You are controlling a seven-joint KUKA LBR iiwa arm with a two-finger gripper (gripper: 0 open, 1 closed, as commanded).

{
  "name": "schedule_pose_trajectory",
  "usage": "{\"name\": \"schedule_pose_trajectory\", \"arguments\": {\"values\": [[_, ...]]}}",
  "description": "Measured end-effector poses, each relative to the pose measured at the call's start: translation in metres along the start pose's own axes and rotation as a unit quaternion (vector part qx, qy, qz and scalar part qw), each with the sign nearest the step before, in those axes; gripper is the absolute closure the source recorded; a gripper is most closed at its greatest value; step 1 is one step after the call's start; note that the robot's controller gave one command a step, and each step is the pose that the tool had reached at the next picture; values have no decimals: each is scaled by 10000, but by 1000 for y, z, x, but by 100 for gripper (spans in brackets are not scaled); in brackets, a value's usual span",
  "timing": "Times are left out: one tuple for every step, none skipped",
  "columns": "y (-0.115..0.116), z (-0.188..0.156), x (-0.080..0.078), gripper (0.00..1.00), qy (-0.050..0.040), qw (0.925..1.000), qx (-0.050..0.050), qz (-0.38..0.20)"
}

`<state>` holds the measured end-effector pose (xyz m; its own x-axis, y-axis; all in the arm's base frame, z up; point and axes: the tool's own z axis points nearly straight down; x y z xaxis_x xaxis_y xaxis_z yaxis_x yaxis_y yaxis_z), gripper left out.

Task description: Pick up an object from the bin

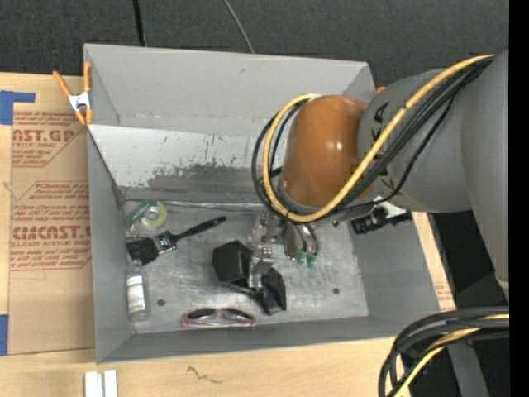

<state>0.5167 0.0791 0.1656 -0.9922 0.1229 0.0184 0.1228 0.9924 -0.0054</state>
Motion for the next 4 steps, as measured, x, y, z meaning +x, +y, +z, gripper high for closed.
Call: {"name": "schedule_pose_trajectory", "arguments": {"values": [[0,-25,-11,100,-112,9999,-31,-37],[10,-6,-11,100,-167,9998,-74,102],[54,6,-11,100,-83,10000,-14,12],[94,5,-5,100,-76,10000,-31,55]]}}
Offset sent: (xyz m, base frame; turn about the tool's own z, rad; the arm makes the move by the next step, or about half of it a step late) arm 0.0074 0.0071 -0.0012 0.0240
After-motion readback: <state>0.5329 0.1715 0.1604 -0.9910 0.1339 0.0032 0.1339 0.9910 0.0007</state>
